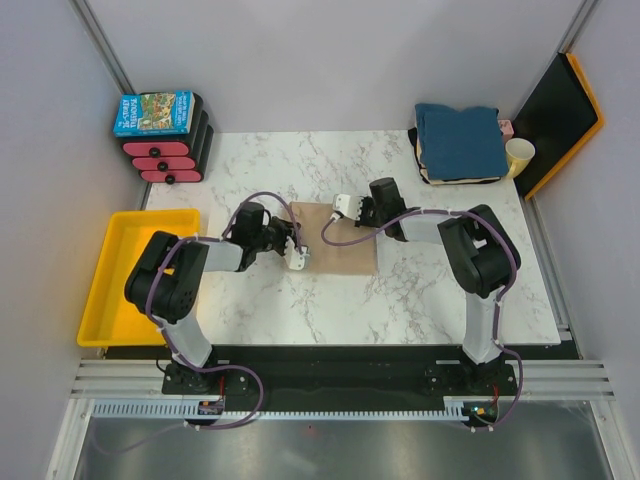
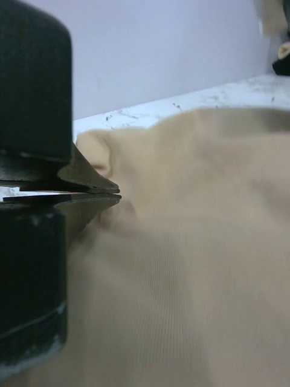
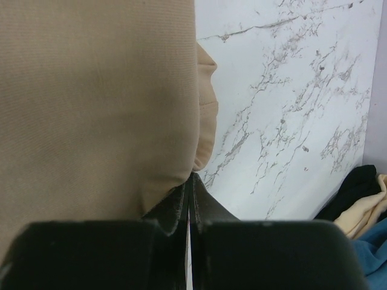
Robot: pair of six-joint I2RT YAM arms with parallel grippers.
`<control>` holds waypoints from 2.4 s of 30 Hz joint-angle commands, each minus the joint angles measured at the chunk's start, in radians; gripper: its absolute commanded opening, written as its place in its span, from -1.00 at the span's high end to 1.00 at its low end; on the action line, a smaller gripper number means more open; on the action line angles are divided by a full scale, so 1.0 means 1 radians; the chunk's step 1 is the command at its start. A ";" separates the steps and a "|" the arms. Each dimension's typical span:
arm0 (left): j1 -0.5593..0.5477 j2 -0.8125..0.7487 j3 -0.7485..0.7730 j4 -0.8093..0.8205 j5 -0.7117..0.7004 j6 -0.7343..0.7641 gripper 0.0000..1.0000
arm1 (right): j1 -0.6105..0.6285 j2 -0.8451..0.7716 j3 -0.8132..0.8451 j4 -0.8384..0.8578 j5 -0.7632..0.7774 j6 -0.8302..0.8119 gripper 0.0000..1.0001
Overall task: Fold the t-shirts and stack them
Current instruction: Smooth out wrinkles on the folded tshirt
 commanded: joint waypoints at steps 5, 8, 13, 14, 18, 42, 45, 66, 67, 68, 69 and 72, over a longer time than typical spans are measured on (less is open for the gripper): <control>0.012 -0.004 0.152 0.211 0.201 -0.232 0.96 | 0.015 0.024 0.030 0.006 -0.007 0.026 1.00; 0.021 0.066 0.187 0.121 0.299 -0.111 0.96 | 0.014 0.030 0.034 0.009 -0.007 0.030 1.00; 0.053 0.136 0.304 -0.195 0.411 0.097 0.96 | 0.015 0.036 0.047 0.010 -0.009 0.036 1.00; 0.055 0.145 0.328 -0.264 0.413 0.136 0.96 | 0.015 0.036 0.047 0.010 -0.009 0.035 1.00; 0.067 0.204 0.353 -0.343 0.364 0.252 0.96 | 0.015 0.033 0.045 0.013 -0.010 0.041 1.00; 0.075 0.266 0.203 0.289 -0.167 0.069 0.96 | 0.032 0.050 0.065 0.015 -0.010 0.059 1.00; 0.073 0.265 0.200 0.303 -0.186 0.056 0.96 | 0.037 0.053 0.073 0.015 -0.006 0.056 1.00; 0.082 0.197 0.232 0.430 -0.503 -0.148 0.96 | -0.011 -0.050 0.131 -0.069 0.126 0.242 0.97; 0.085 0.192 0.238 0.441 -0.508 -0.148 0.96 | -0.026 -0.054 0.160 -0.092 0.132 0.306 0.92; 0.084 0.185 0.245 0.438 -0.526 -0.148 0.96 | -0.037 -0.059 0.181 -0.118 0.129 0.344 0.71; 0.079 0.176 0.253 0.438 -0.531 -0.151 0.96 | -0.049 -0.064 0.232 -0.202 0.111 0.381 0.62; 0.041 0.133 0.296 0.366 -0.534 -0.172 0.74 | -0.118 -0.050 0.330 -0.449 -0.110 0.551 0.12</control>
